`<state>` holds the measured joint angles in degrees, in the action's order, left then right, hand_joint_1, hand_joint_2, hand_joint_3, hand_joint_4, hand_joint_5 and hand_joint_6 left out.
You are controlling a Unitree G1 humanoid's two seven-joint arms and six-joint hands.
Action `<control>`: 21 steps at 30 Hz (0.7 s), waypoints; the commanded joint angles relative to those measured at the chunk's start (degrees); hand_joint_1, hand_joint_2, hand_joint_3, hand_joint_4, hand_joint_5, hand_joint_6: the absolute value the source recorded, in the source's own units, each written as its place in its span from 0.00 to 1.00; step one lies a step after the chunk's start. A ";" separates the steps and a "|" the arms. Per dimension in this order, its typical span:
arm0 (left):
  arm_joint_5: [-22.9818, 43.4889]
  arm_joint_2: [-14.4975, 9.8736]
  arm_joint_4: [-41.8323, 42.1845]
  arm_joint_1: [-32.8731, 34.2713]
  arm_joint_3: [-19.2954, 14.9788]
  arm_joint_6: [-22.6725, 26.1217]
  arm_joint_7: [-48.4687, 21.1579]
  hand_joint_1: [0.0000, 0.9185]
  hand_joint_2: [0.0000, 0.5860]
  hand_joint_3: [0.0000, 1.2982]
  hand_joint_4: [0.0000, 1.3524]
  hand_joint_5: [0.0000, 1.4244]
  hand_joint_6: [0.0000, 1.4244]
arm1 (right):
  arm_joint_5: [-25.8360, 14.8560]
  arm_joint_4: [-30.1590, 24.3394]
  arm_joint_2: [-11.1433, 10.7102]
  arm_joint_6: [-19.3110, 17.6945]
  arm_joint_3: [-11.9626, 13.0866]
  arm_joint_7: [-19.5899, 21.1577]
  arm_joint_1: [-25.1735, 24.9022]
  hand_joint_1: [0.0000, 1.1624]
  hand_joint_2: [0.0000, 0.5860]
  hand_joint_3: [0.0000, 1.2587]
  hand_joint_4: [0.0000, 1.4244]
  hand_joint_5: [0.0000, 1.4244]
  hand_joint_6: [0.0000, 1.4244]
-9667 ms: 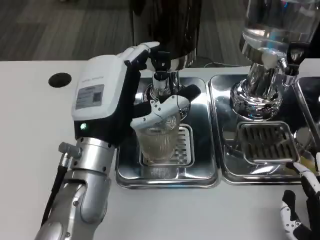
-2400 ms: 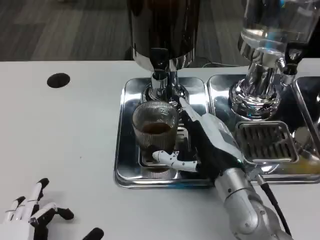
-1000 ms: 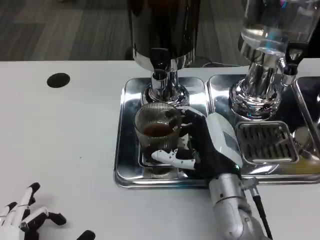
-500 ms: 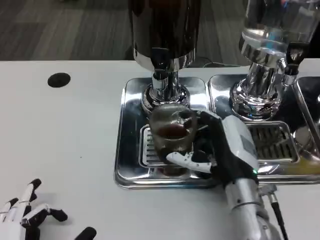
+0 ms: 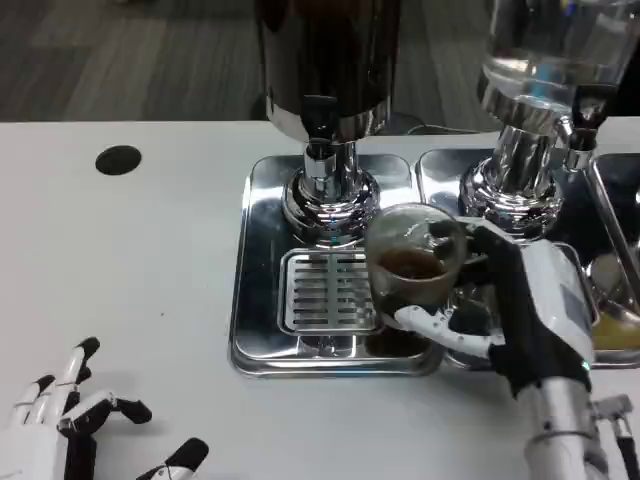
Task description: Grasp the cup under the faucet to collect the drink, then remove the cup.
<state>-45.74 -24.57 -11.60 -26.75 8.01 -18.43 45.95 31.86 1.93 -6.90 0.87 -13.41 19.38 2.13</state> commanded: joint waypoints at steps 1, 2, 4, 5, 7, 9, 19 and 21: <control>-0.55 -0.33 -0.50 1.34 0.98 -0.46 -0.93 0.00 0.18 0.51 0.04 0.15 0.11 | 0.10 -5.17 -0.09 -0.05 2.03 0.85 3.94 0.69 0.35 0.48 0.48 0.42 0.35; -0.53 -0.36 -0.55 1.44 1.02 -0.46 -0.97 0.00 0.18 0.51 0.04 0.15 0.11 | 0.14 -5.59 -0.15 -0.06 2.25 0.71 4.48 0.69 0.35 0.48 0.48 0.42 0.35; -0.52 -0.41 -0.73 1.72 1.13 -0.47 -1.12 0.00 0.17 0.51 0.04 0.15 0.11 | 0.37 -6.31 -0.25 -0.19 2.53 0.53 5.23 0.69 0.35 0.48 0.48 0.42 0.35; -0.52 -0.44 -0.80 1.83 1.18 -0.48 -1.16 0.00 0.17 0.51 0.04 0.15 0.11 | 0.50 -7.00 -0.43 -0.23 2.68 0.38 5.88 0.69 0.35 0.48 0.48 0.42 0.35; -0.57 -0.48 -0.69 1.93 1.34 -0.39 -1.16 0.00 0.17 0.51 0.04 0.15 0.11 | 0.48 -8.21 -0.68 -0.43 2.98 -0.02 7.12 0.69 0.35 0.48 0.48 0.42 0.35; -0.60 -0.53 -0.45 1.93 1.47 -0.28 -1.13 0.00 0.17 0.51 0.04 0.15 0.11 | 0.47 -9.19 -0.86 -0.96 3.12 -0.10 8.59 0.69 0.35 0.48 0.48 0.42 0.35; -0.61 -0.63 0.17 2.15 1.63 0.05 -1.35 0.00 0.17 0.51 0.04 0.15 0.11 | 0.35 -11.25 -1.22 -3.84 2.56 0.44 14.08 0.68 0.35 0.48 0.48 0.41 0.35; -0.70 -0.62 0.22 2.19 1.70 0.15 -1.41 0.00 0.17 0.51 0.04 0.15 0.11 | 0.14 -11.17 -1.24 -4.79 2.41 0.55 15.22 0.68 0.35 0.48 0.48 0.41 0.35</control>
<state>-45.74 -24.64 -11.89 -24.64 9.48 -18.43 45.41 32.17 -7.15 -7.94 -0.06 -10.68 18.93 16.61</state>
